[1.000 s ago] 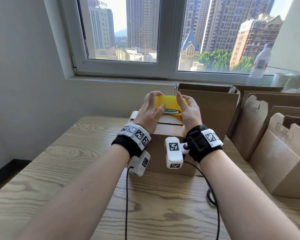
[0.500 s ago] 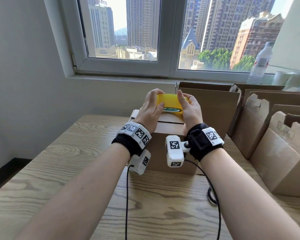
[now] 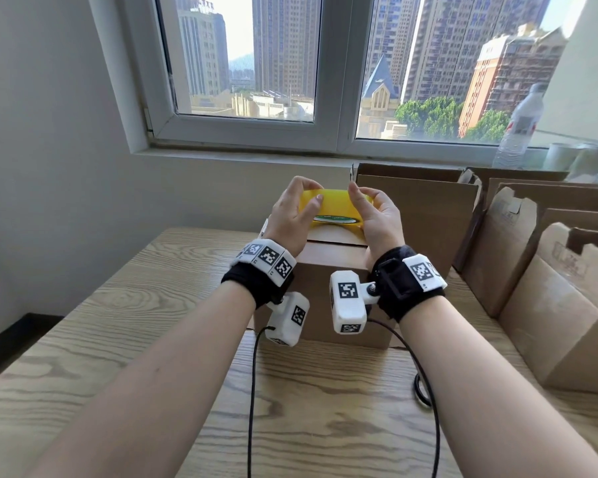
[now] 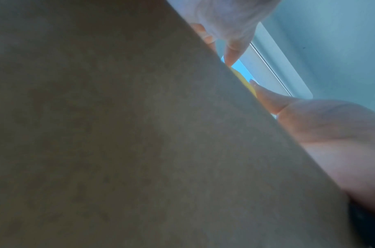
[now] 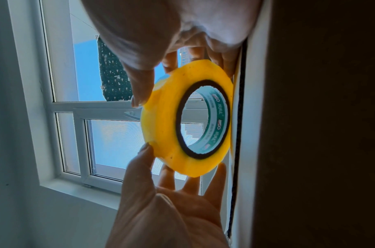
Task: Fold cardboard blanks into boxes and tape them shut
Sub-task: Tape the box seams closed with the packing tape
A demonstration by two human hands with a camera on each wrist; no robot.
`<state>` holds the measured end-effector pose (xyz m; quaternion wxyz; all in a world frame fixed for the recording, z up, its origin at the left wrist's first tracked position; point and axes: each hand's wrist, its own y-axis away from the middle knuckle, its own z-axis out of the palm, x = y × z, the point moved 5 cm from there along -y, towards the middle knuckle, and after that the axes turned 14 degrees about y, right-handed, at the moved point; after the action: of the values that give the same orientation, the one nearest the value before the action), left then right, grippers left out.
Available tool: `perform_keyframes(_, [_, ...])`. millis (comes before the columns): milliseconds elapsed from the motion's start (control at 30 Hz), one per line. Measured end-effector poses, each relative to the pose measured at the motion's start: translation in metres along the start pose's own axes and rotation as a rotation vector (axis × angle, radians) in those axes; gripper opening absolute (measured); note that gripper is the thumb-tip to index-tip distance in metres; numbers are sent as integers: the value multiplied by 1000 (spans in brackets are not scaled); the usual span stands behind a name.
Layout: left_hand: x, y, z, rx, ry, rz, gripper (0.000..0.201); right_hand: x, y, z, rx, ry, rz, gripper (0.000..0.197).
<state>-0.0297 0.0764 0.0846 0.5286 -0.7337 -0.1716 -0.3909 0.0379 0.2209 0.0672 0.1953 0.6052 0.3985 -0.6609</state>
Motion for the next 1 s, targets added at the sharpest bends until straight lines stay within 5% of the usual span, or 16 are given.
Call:
perform_keyframes(133, [-2,-1,-4,65,38,-14,18,0,-1,-1,3,41,-41,38])
perform_keyframes(667, [-5,-1,-2,32,45,4,18,0,-1,-1,17,77,-36,49])
perform_keyframes(833, [-7,-2,-2,28,39,6,14,-2,0,-3,0,41,-63,27])
perform_keyframes(1000, [-6,-3,0,16,47,-11,19,-2,1,-3,-2,62,-53,34])
